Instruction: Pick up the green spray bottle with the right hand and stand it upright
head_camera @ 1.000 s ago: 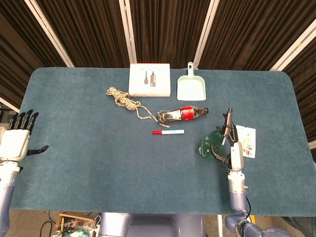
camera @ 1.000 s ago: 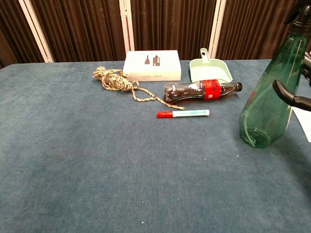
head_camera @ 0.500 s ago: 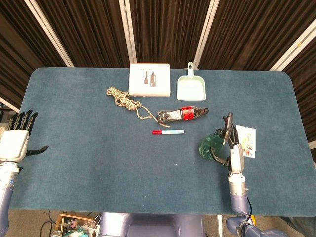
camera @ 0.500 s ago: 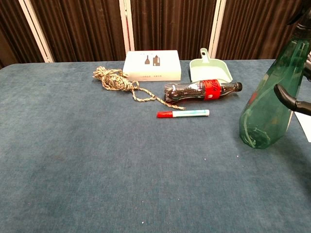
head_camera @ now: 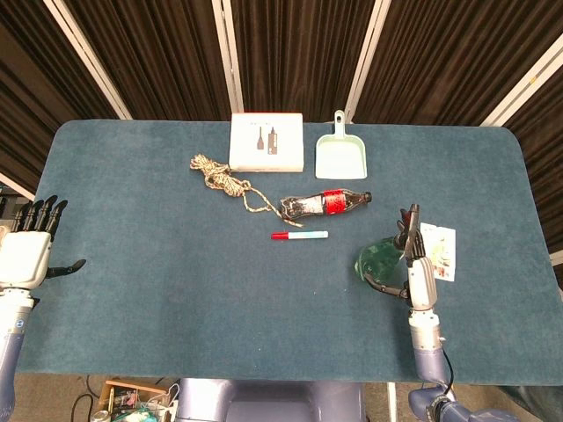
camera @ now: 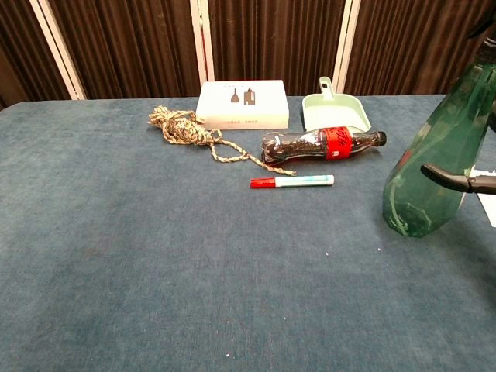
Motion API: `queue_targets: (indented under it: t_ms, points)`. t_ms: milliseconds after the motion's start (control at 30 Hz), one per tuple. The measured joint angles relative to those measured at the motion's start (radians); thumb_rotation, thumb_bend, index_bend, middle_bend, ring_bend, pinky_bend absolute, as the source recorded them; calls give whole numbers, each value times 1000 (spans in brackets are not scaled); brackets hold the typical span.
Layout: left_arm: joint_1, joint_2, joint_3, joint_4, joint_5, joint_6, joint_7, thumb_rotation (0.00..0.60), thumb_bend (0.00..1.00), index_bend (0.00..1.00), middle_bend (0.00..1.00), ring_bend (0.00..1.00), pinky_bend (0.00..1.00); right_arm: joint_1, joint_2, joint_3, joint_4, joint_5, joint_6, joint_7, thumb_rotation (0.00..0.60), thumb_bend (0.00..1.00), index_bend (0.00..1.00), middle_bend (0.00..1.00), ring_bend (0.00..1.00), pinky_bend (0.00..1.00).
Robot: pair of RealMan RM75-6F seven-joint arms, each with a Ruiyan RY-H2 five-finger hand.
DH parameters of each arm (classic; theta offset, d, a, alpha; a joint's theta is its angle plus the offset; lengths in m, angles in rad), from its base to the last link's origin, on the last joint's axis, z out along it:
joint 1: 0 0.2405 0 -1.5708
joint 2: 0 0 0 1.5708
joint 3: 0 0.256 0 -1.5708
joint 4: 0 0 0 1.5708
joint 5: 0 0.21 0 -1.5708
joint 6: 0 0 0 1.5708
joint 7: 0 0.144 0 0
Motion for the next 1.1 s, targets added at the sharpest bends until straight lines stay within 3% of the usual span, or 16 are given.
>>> queue_targets:
  t_ms: [300,467,600,733,900,1033,1100]
  points:
    - [4,6,2,-7,12,12,-11,600,24,0,0,0,0,-24,59,-24,-100,-43,92,-46,600,159,0,0,0,0]
    - [12,13,2,-13,21,29,-22,600,23,0,0,0,0,-35,147,-68,-215,-93,114,-107,600,160,0,0,0,0]
    - [20,20,5,-18,34,48,-33,600,24,0,0,0,0,-37,244,-93,-293,-129,117,-235,600,177,0,0,0,0]
    - [28,25,10,-30,50,67,-34,600,24,0,0,0,0,-35,410,-120,-397,-147,67,-432,600,190,0,0,0,0]
    - [37,25,19,-45,73,92,-17,600,24,0,0,0,0,-47,605,-122,-652,-53,-77,-703,600,191,0,0,0,0]
    - [44,23,21,-49,73,102,-4,600,23,0,0,0,0,-61,737,-97,-892,133,-201,-871,600,195,0,0,0,0]
    - [45,22,21,-51,74,107,0,600,23,0,0,0,0,-66,775,-85,-945,213,-250,-909,600,196,0,0,0,0]
